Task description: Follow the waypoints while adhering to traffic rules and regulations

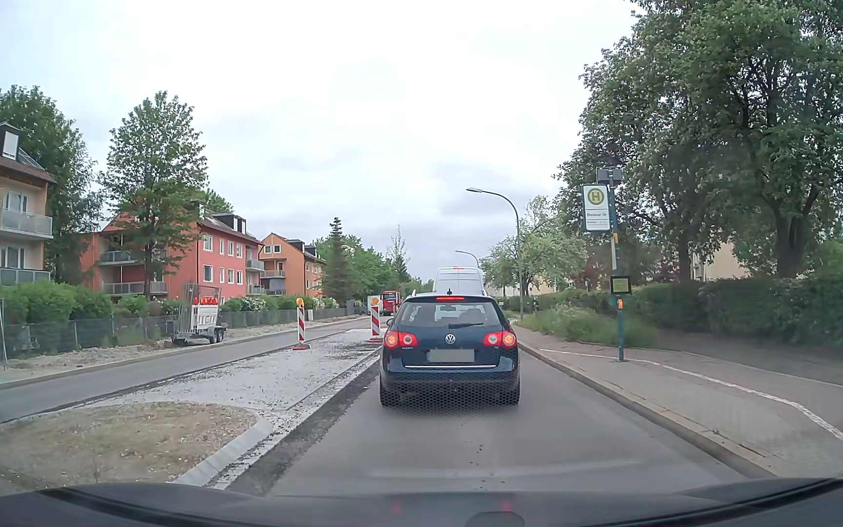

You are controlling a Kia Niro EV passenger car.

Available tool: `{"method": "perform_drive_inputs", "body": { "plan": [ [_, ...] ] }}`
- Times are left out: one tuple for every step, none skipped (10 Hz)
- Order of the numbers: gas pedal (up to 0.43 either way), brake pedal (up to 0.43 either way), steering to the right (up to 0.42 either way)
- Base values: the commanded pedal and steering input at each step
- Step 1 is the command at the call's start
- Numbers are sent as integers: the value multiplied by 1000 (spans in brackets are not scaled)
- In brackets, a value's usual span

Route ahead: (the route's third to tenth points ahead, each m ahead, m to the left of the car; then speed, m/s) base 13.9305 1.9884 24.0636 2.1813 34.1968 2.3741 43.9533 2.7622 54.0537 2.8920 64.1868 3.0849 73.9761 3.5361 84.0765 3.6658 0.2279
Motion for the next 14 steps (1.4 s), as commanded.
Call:
{"method": "perform_drive_inputs", "body": {
  "plan": [
    [0, 104, 0],
    [0, 104, -1],
    [0, 104, -1],
    [0, 104, -1],
    [0, 98, -1],
    [0, 91, -1],
    [0, 85, -1],
    [0, 85, -1],
    [0, 85, -1],
    [0, 85, -1],
    [0, 85, -1],
    [0, 85, -1],
    [0, 85, -1],
    [0, 85, -1]
  ]
}}
